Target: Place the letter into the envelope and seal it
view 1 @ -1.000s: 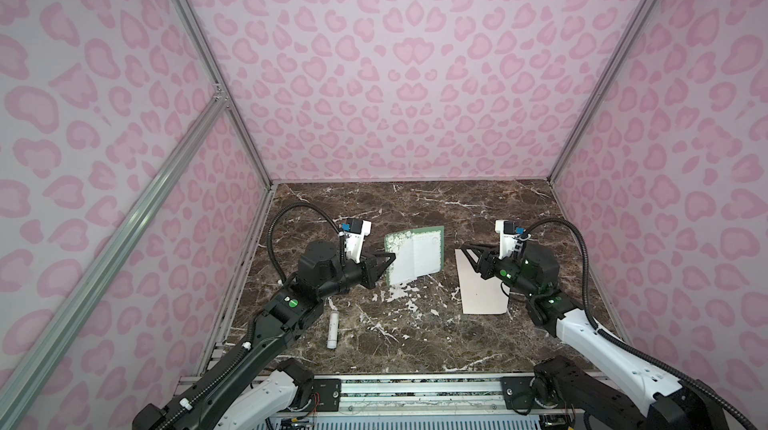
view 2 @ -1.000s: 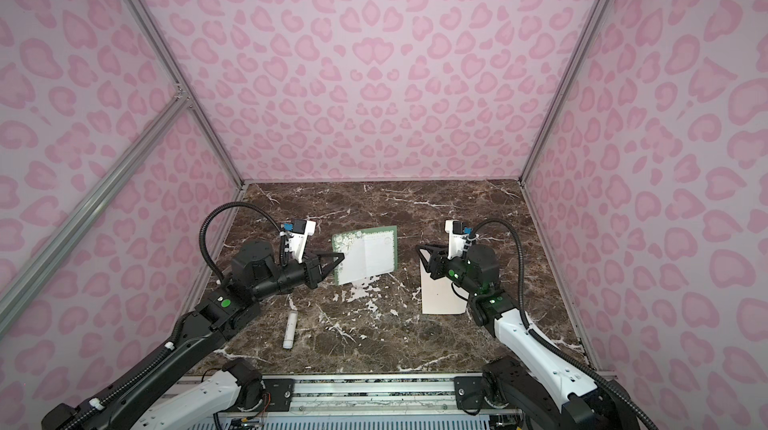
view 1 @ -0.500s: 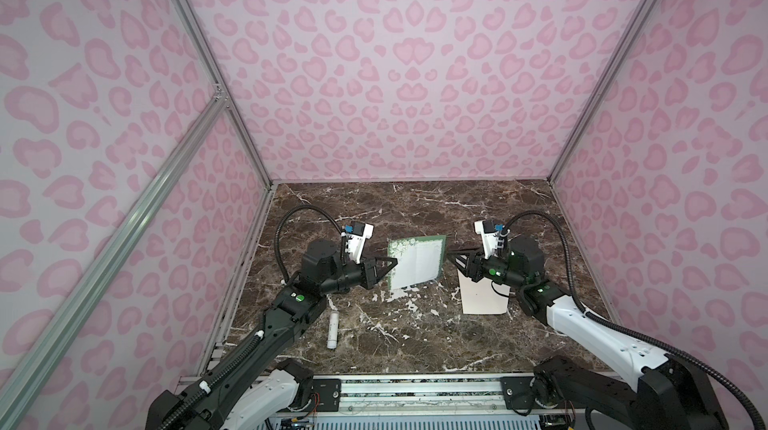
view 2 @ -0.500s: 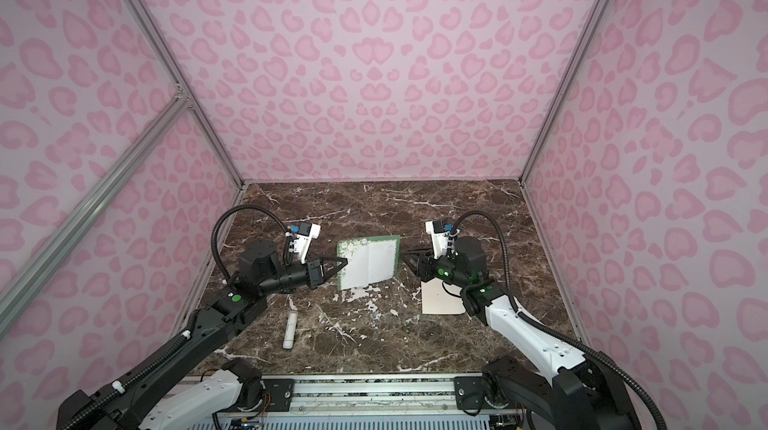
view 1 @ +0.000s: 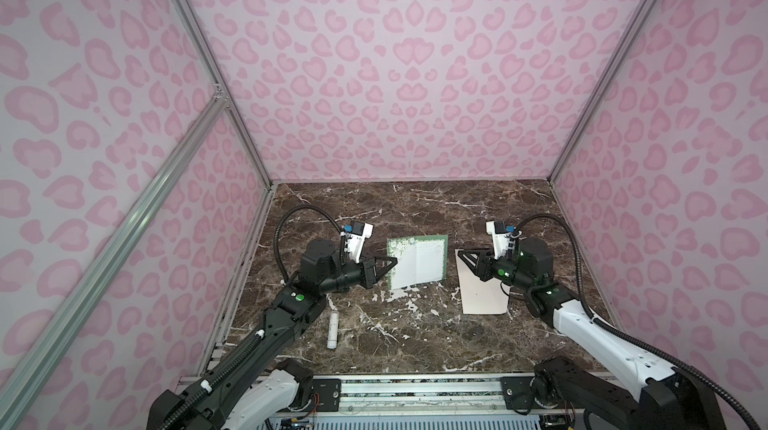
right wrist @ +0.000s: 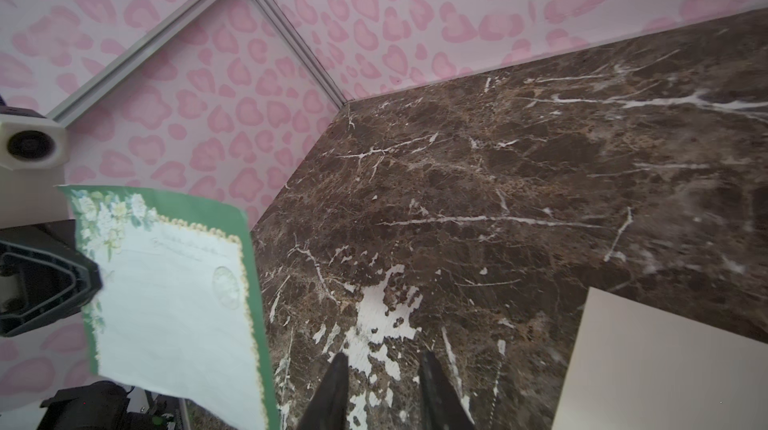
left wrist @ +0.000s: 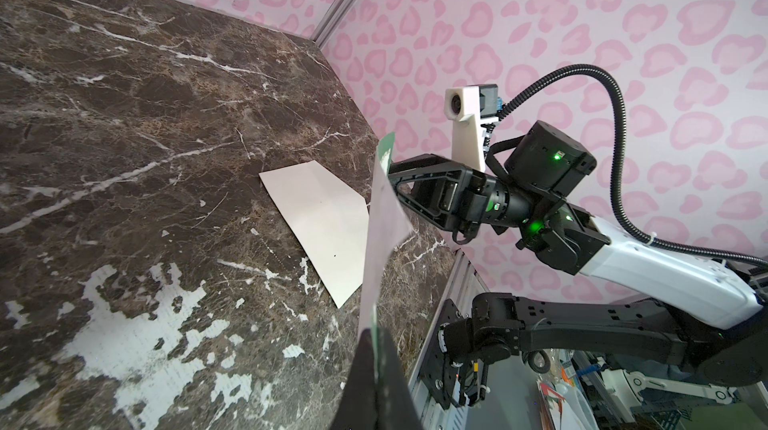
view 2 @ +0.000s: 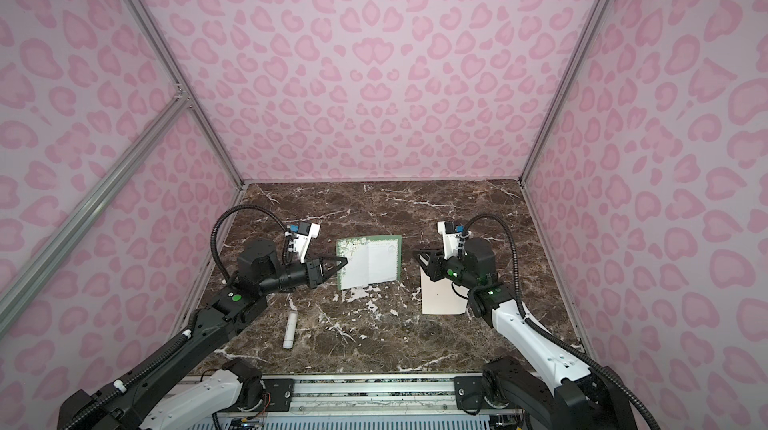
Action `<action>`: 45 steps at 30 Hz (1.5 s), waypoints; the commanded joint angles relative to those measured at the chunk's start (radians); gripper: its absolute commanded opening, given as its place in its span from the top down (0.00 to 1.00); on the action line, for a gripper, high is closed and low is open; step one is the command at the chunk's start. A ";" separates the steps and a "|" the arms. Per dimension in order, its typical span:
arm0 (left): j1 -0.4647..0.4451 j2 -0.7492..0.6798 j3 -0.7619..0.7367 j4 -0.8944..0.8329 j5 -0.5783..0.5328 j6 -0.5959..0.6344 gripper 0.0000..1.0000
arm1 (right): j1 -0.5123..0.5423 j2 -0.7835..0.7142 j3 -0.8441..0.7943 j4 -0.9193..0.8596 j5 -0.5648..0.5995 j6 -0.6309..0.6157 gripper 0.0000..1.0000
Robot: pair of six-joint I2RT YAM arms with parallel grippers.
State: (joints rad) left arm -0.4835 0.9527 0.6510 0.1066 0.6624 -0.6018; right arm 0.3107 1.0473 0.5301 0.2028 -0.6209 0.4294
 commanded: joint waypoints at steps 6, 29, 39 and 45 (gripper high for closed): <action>0.001 0.012 -0.016 0.108 0.049 -0.042 0.96 | 0.046 0.082 0.013 0.049 -0.022 0.006 0.71; 0.002 0.118 0.000 0.126 0.029 -0.015 0.96 | 0.096 -0.052 0.042 -0.061 -0.138 -0.021 0.65; 0.000 0.130 -0.004 0.142 0.039 -0.023 0.96 | 0.125 -0.026 0.033 0.024 -0.153 0.046 0.55; 0.000 0.135 0.001 0.130 0.043 -0.015 0.96 | 0.136 -0.022 0.039 0.051 -0.168 0.069 0.52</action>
State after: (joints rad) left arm -0.4839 1.0843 0.6437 0.2104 0.6922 -0.6270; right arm 0.4412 1.0214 0.5663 0.2062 -0.7681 0.4797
